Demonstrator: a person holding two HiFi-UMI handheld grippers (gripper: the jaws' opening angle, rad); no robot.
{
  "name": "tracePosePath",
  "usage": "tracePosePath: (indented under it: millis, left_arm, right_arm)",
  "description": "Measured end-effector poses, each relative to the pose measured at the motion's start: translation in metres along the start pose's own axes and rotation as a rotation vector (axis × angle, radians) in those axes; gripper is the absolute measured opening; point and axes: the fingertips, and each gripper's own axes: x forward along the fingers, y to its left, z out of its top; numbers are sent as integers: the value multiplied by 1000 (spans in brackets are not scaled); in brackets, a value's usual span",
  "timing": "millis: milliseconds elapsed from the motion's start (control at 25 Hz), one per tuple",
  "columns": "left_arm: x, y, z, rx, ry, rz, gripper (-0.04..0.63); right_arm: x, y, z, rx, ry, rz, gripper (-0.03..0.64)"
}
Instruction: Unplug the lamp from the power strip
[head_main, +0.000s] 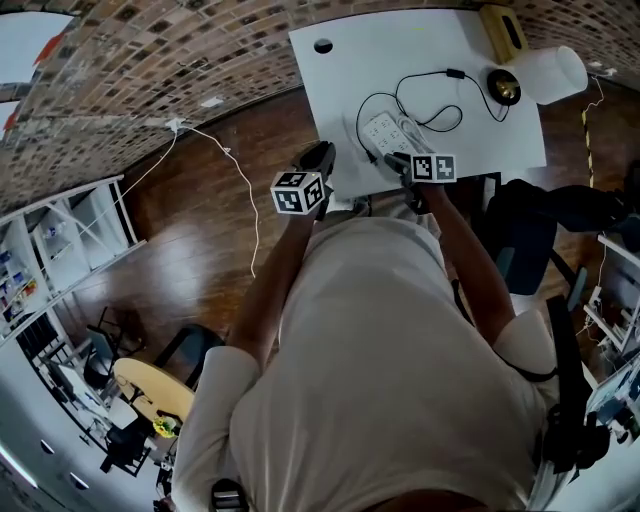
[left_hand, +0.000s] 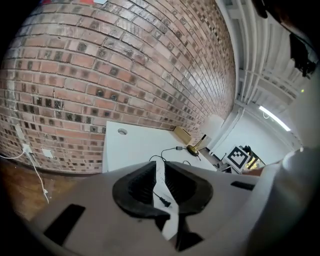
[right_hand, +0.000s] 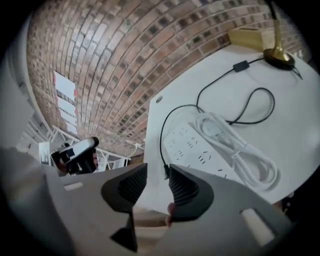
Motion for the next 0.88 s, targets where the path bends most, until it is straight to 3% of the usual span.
tracePosePath:
  millis: [160, 480, 680, 880]
  left_arm:
    - [-9, -9, 11, -49, -46, -65, 55]
    - [-29, -44, 37, -29, -138, -175, 57]
    - [-42, -60, 50, 48, -186, -151, 64]
    - [-53, -91, 56, 70, -229, -116, 69]
  right_arm:
    - [-46, -2, 21, -24, -197, -10, 140]
    - [-115, 5, 56, -280, -329, -119, 163]
    - [-134, 37, 80, -417, -380, -70, 172]
    - [-147, 59, 85, -542, -374, -27, 172]
